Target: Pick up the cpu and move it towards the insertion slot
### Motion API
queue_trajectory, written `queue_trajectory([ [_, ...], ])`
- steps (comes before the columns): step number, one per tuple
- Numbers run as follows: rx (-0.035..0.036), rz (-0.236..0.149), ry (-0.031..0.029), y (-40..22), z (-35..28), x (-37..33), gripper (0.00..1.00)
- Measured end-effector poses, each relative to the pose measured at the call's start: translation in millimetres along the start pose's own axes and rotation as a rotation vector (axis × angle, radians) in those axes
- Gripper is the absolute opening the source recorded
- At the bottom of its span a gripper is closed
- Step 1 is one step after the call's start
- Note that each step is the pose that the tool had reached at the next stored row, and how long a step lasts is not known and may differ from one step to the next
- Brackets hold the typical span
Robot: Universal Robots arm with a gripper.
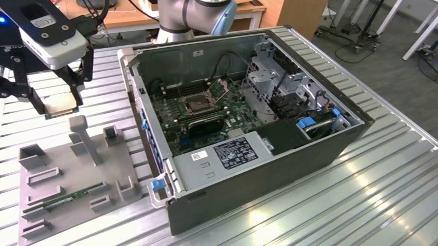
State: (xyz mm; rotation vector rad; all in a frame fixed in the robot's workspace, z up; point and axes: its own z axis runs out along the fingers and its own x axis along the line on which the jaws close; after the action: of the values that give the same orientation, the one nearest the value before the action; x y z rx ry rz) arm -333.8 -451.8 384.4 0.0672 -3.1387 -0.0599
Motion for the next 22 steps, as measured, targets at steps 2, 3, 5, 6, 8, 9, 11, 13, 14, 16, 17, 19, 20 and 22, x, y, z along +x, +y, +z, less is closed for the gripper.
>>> queue_trajectory([
  [2,0.0000,0.000,0.0001,0.0,0.0,-0.5,0.55],
  [3,0.0000,0.000,0.0000,0.0,0.0,-0.9,0.55],
  [5,0.0000,0.000,0.0000,-0.1,0.0,-1.8,0.55],
  [6,0.0000,0.000,0.0000,-0.1,0.0,-2.3,0.55],
  [8,0.0000,0.000,0.0000,-0.2,0.0,-3.5,0.55],
  [9,0.0000,0.000,0.0000,-0.2,0.1,-4.1,0.55],
  [11,0.0000,0.000,-0.0001,-0.2,0.0,-5.4,0.55],
  [13,0.0000,0.000,0.0000,-0.3,0.0,-6.7,0.55],
  [14,0.0000,0.000,0.0000,-0.3,0.0,-7.4,0.55],
  [16,0.0000,0.000,-0.0001,-0.4,0.1,-8.7,0.55],
  [17,0.0000,0.000,0.0000,-0.4,0.0,-9.4,0.55],
  [19,0.0000,0.000,0.0000,-0.5,0.0,-10.9,0.55],
  [20,0.0000,0.000,0.0000,-0.5,0.0,-11.6,0.55],
  [22,-0.0001,0.000,0.0000,-0.6,0.1,-13.0,0.55],
])
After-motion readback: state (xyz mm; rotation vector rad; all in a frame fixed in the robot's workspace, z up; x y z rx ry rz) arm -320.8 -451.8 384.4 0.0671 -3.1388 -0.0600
